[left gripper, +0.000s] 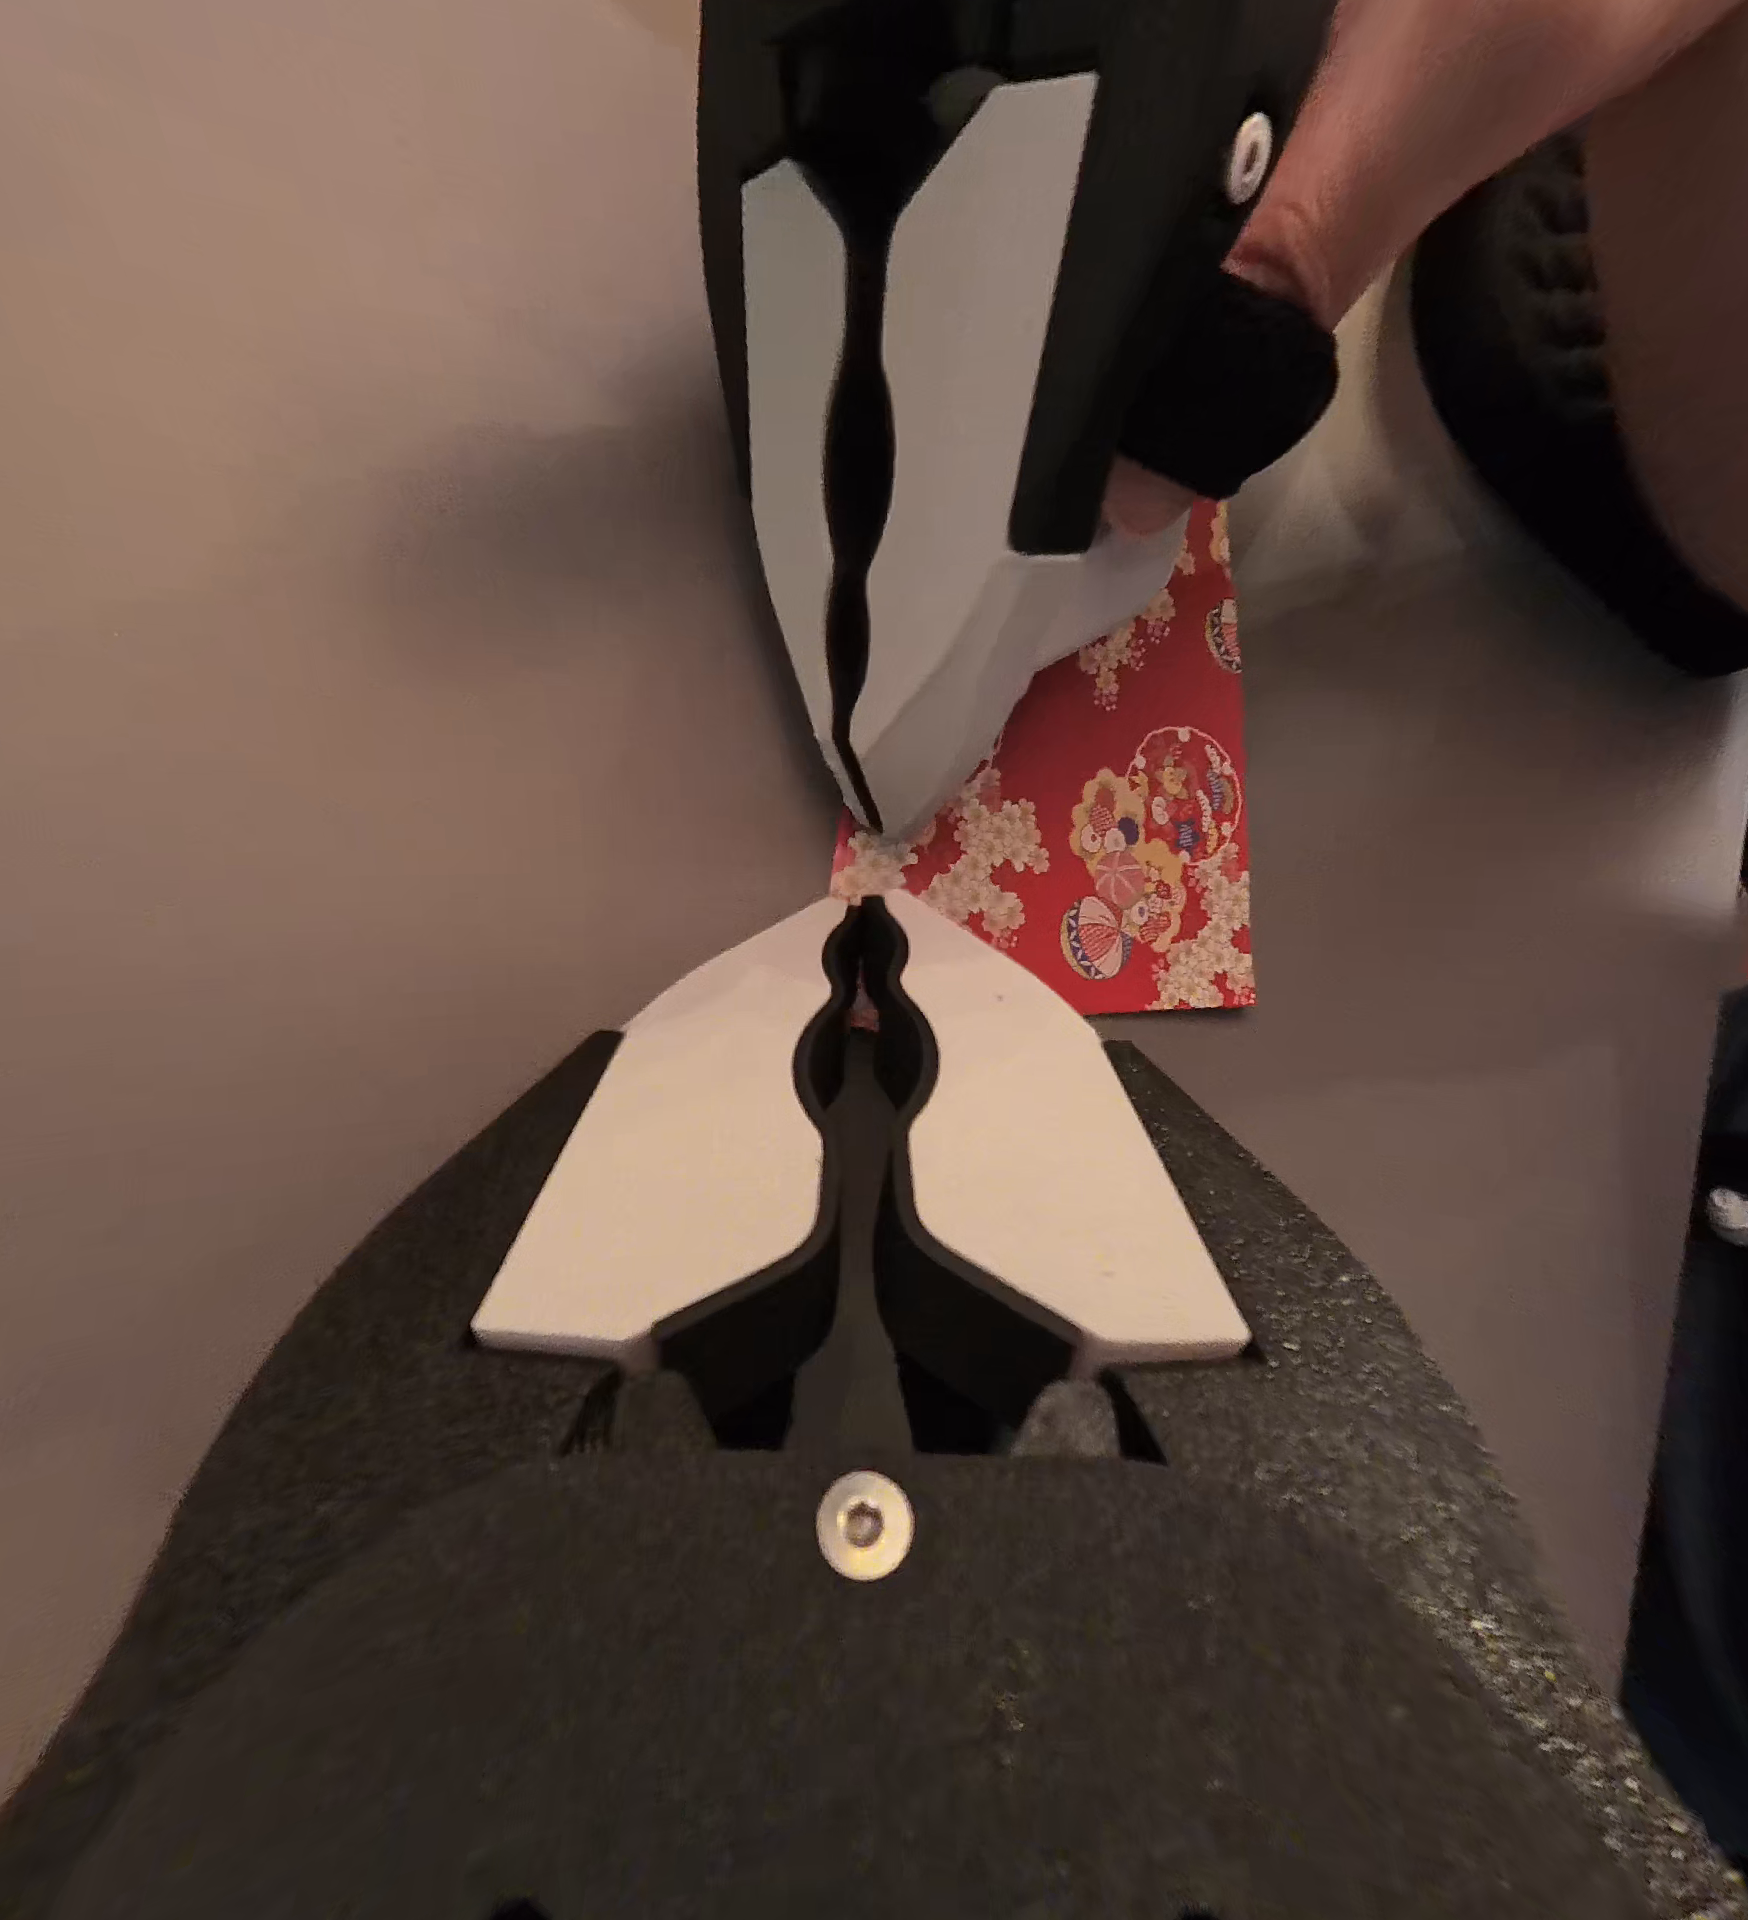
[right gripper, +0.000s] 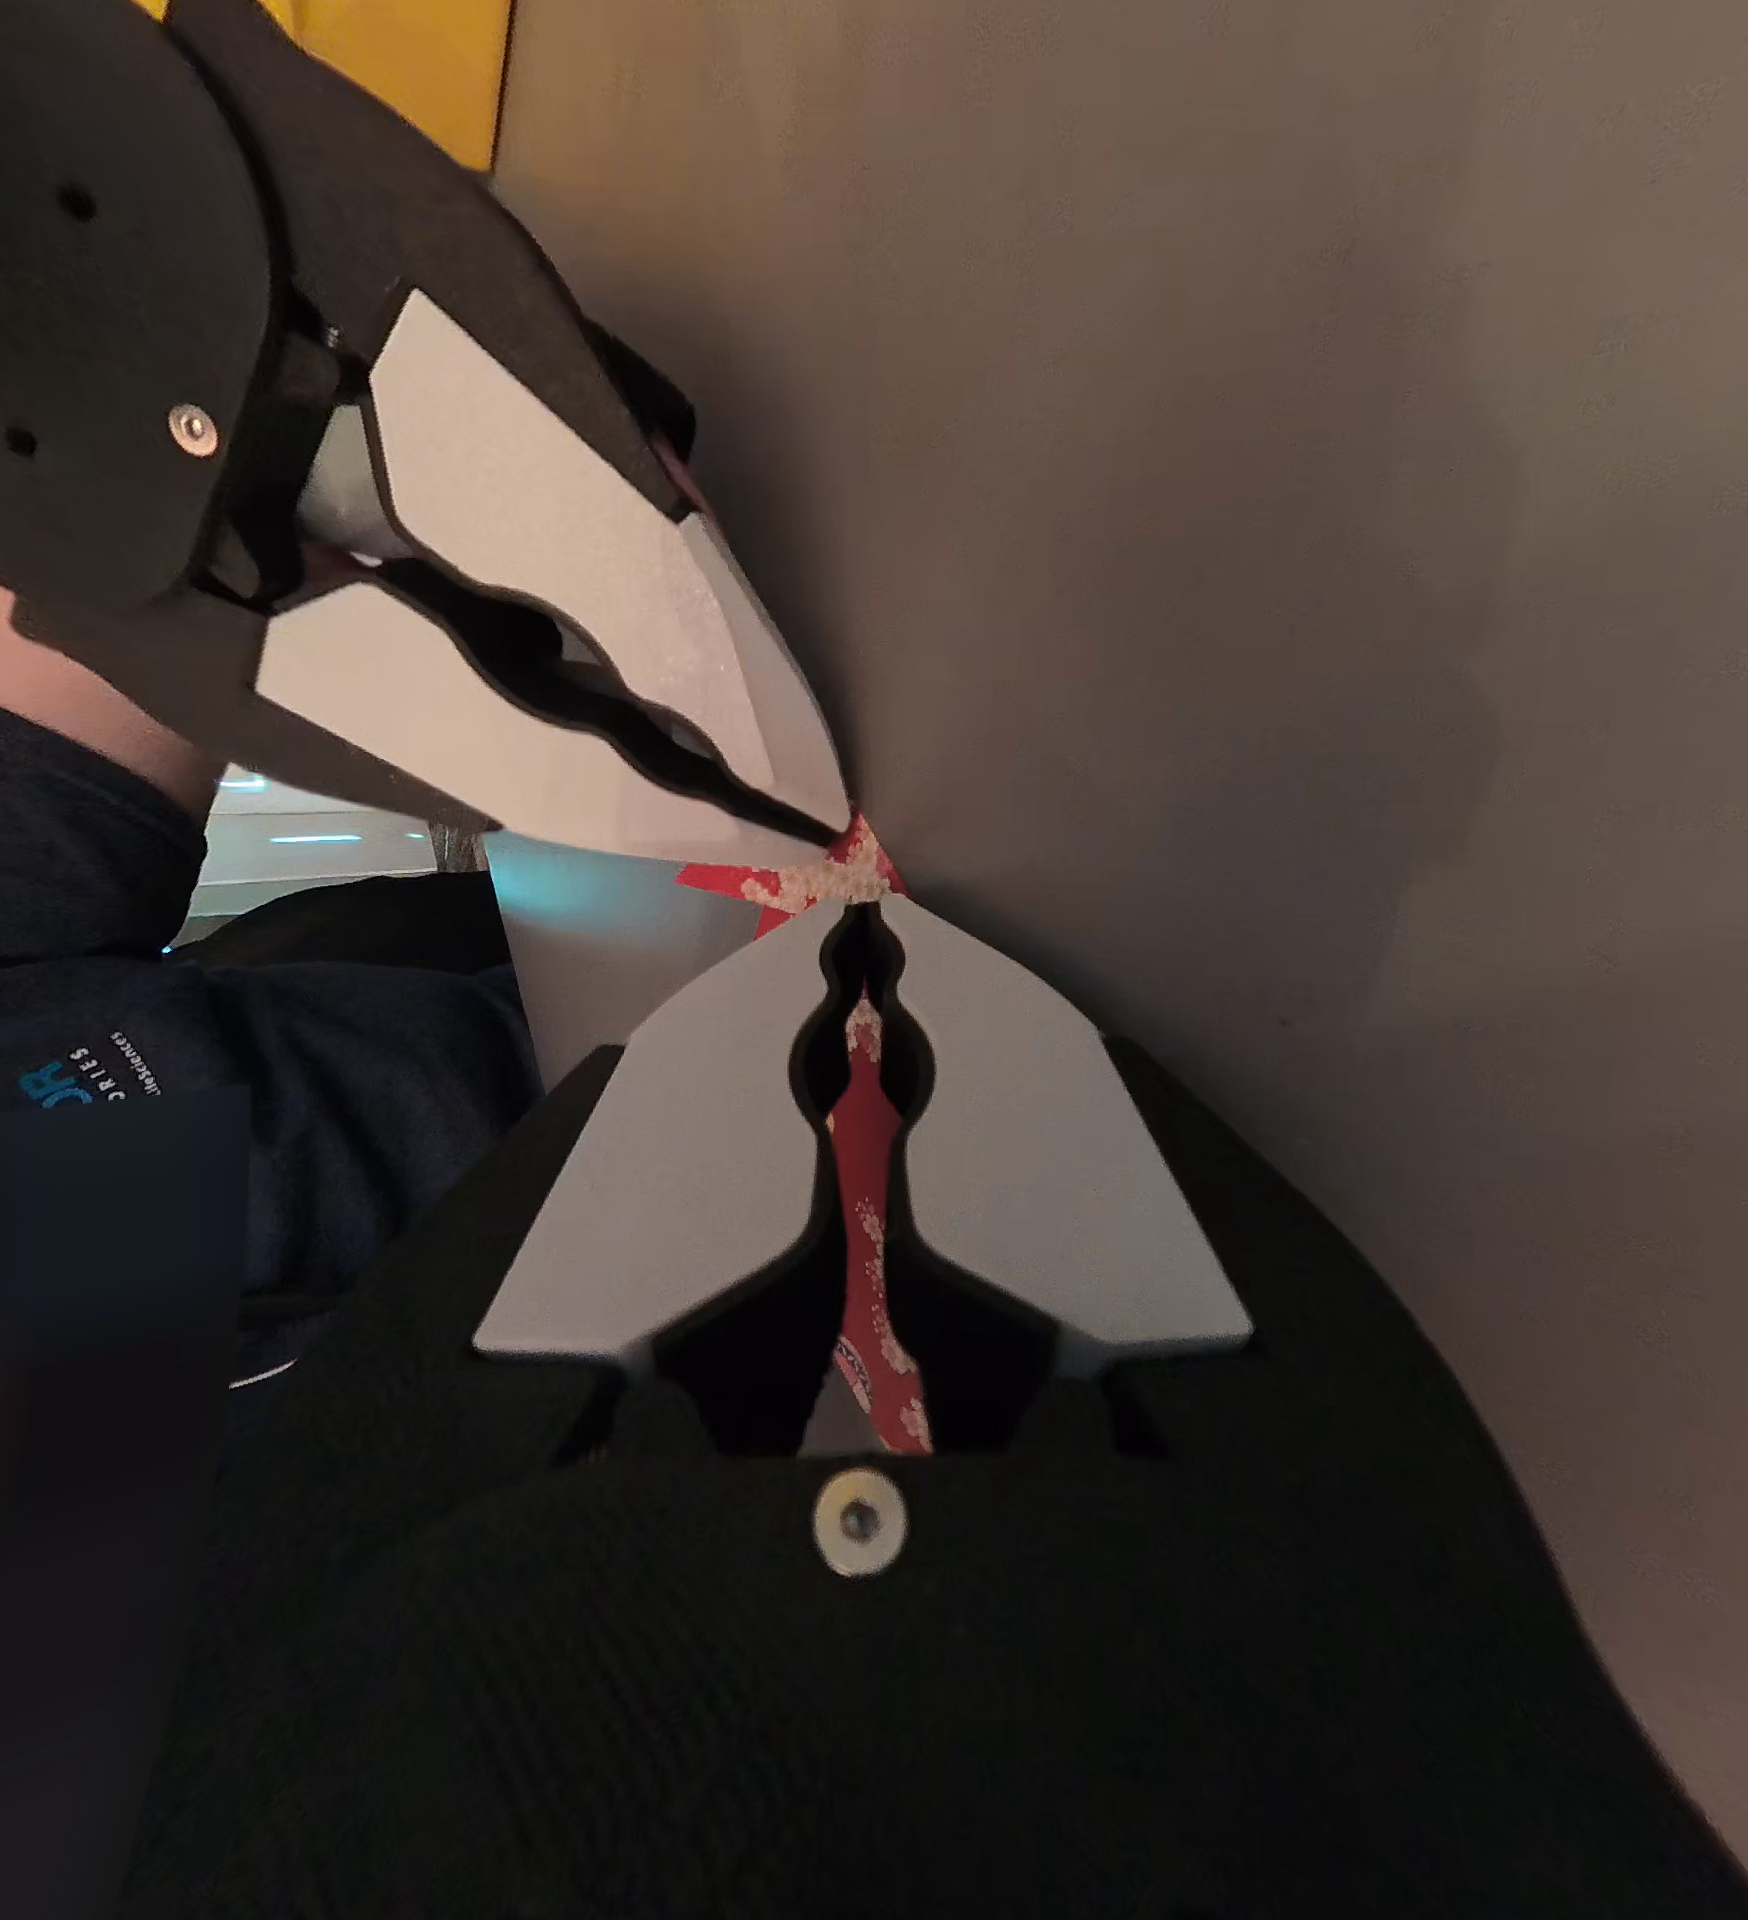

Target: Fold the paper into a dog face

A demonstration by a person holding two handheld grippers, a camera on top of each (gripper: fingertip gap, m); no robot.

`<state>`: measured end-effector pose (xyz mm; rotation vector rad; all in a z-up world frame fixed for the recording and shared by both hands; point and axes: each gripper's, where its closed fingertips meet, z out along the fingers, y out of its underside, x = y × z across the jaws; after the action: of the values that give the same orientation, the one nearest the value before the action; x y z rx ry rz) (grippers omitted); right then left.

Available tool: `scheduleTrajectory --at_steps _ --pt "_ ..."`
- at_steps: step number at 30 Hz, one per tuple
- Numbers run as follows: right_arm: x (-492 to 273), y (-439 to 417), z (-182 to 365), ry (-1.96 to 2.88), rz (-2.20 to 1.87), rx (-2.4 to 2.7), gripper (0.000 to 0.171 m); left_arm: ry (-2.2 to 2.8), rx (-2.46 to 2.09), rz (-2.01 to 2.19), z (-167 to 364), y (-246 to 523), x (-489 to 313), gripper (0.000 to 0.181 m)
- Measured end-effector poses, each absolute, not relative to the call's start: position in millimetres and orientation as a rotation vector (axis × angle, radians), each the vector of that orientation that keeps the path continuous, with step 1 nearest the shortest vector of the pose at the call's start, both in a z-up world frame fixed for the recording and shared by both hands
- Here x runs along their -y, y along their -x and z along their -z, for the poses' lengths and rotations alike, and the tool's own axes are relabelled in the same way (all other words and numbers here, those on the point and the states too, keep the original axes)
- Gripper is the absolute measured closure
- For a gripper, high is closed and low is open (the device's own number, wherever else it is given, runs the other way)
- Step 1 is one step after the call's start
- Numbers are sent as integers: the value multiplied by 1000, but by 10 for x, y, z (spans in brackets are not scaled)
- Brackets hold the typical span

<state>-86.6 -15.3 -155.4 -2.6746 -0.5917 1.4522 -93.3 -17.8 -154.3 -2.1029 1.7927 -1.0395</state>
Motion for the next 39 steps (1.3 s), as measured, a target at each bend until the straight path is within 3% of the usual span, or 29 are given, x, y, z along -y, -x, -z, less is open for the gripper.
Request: scheduleTrajectory --at_steps 13,17,27,39 --pt "154 866 1553 2672 -1440 609 169 2141 -1701 963 1518 1133 -3 181" --pt "154 867 1552 2669 -1445 607 168 2128 -1640 1243 1206 935 148 181" --pt "155 869 1550 2663 -1447 611 169 2446 -1723 1377 1535 921 286 181" --pt "158 873 1548 2657 -1454 615 169 2500 -1676 1596 1514 949 342 181"
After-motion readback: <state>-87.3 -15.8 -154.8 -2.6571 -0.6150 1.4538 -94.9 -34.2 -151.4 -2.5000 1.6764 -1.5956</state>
